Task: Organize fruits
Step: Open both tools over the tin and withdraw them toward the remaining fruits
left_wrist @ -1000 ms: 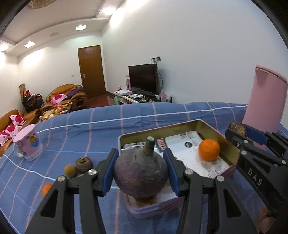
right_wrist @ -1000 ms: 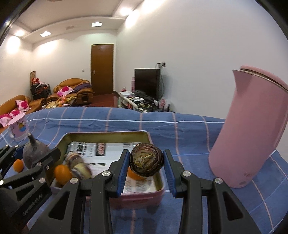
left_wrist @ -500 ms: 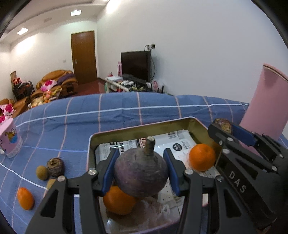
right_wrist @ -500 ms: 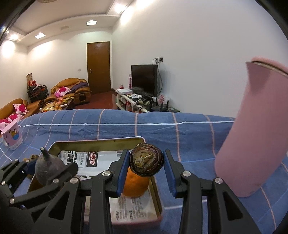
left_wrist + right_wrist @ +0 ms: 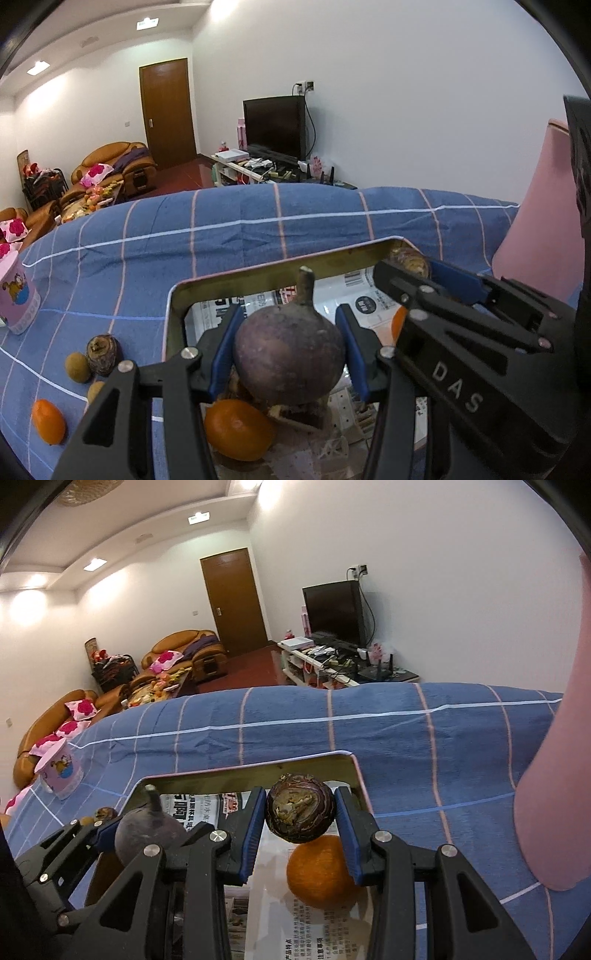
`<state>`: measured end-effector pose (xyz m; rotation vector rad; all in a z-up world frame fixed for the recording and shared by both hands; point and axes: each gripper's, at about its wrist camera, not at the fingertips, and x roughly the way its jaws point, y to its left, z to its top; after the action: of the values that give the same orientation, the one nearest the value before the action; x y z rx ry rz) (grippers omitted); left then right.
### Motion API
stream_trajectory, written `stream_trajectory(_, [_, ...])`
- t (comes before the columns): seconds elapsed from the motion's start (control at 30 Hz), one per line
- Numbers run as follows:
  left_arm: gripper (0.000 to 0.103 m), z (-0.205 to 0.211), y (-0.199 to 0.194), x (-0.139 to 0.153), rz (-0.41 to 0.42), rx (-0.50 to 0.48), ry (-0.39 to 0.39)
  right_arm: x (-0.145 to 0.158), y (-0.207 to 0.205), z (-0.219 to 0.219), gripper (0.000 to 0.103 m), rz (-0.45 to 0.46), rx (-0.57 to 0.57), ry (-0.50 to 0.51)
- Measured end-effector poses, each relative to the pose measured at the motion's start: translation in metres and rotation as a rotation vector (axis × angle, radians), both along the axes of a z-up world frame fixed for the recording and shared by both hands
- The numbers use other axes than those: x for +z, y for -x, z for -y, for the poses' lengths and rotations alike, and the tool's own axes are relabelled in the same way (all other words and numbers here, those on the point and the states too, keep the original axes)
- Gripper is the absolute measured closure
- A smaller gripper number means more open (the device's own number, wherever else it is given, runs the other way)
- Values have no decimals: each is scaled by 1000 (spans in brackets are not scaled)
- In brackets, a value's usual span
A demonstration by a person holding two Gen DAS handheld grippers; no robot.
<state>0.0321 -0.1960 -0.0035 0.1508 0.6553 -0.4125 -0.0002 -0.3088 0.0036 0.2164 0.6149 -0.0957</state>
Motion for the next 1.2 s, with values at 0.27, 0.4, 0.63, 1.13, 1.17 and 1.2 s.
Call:
stream_trajectory(0.27, [6,-3,14,8,81,10,7,7,14,5,41,70,-19,-44])
stream_trajectory(0.4, [0,-8,30,17,166,-16,40,17,30,5,26,132,-108,11])
stream_trajectory(0.63, [0,-10,39,21,209,-2,31,29,53,6,24,249,-220,98])
stream_trajectory(1.13, [0,-25,49,23,266,62,-5,24,70,-10,23,252,-263,182])
stream_trajectory(1.17, [0,-26,51,23,267,61,-6,24,71,-10,23,247,-262,173])
stream_trajectory(1.2, [0,-28,52,23,266,59,-6,24,72,-9,23,243,-262,165])
